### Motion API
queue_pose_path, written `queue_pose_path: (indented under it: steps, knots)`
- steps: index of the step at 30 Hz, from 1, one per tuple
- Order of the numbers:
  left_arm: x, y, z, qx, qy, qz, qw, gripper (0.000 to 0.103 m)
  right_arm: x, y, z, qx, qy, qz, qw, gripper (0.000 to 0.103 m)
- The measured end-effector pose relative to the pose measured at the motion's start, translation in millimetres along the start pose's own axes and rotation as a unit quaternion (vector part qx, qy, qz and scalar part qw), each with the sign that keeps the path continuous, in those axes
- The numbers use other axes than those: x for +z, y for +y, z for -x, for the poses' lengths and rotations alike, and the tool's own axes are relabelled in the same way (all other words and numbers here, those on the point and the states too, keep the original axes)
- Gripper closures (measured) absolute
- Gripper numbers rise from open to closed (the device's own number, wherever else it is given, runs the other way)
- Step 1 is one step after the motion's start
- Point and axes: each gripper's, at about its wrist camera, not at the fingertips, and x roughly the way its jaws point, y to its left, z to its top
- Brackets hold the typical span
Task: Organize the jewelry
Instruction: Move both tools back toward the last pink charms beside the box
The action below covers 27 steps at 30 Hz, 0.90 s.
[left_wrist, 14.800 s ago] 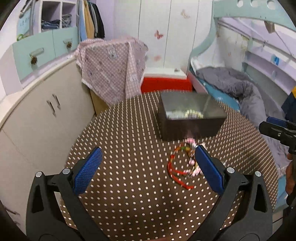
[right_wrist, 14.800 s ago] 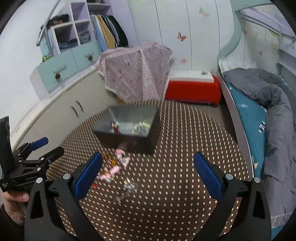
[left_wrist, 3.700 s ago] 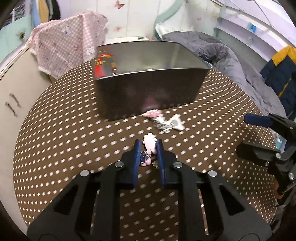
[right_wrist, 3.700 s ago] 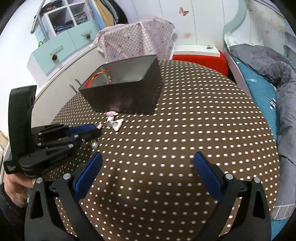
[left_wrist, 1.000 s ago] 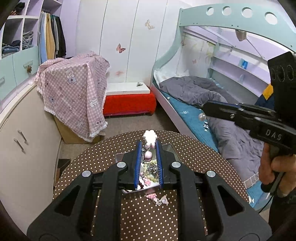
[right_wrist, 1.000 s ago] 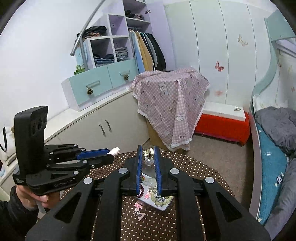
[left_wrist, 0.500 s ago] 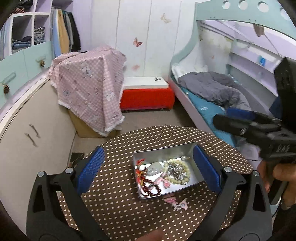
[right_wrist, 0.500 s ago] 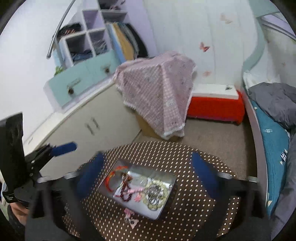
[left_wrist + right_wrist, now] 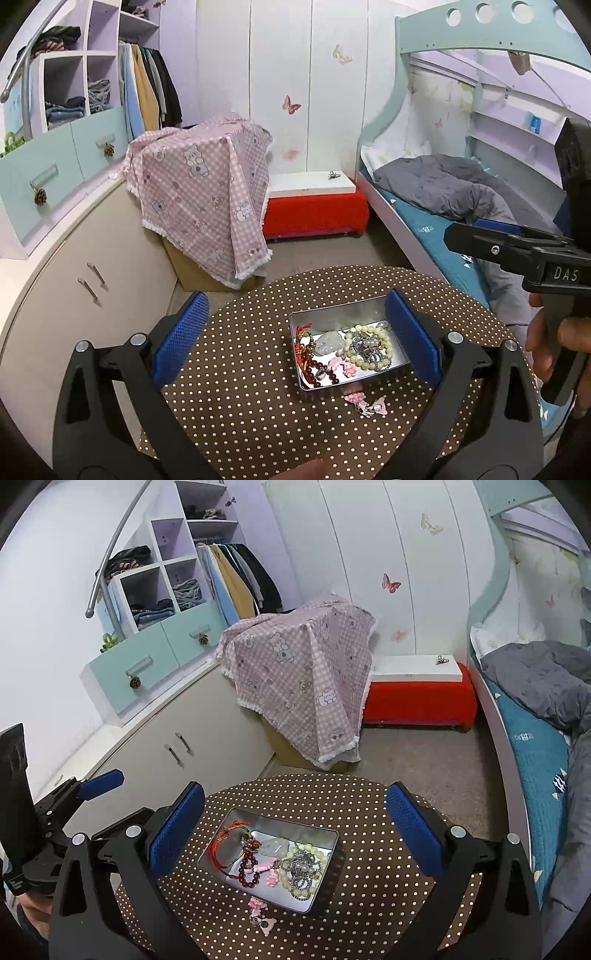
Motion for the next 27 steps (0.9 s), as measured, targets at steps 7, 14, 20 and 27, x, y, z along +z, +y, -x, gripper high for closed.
queue_pose_path:
  steps: [7,14,20,27]
  knots:
    - [-1.7,-5.1,22.9,0.004,-0.021,0.0,0.9998,0.009,-2.8,5.4,21.5,-0.004,-0.011,0.009,1.0,0.008]
    - [-19.8,-2.2,43.3,0.004,-0.03,0.009,0.9995,0.007,-22.0,5.8,46.1,-0.011,-0.013,0.009,1.0,0.008]
    - [-44.6,5.1,46.3,0.004,-0.018,0.028,0.9994,0.007,-49.6,3.8,56.2,-0.025,0.001,0.006,1.0,0.008]
    - [-83.8,19.2,29.2,0.013,0.031,0.067,0.9971,0.007,-103.2,5.6,30.7,-0.032,0.067,0.015,0.997,0.008]
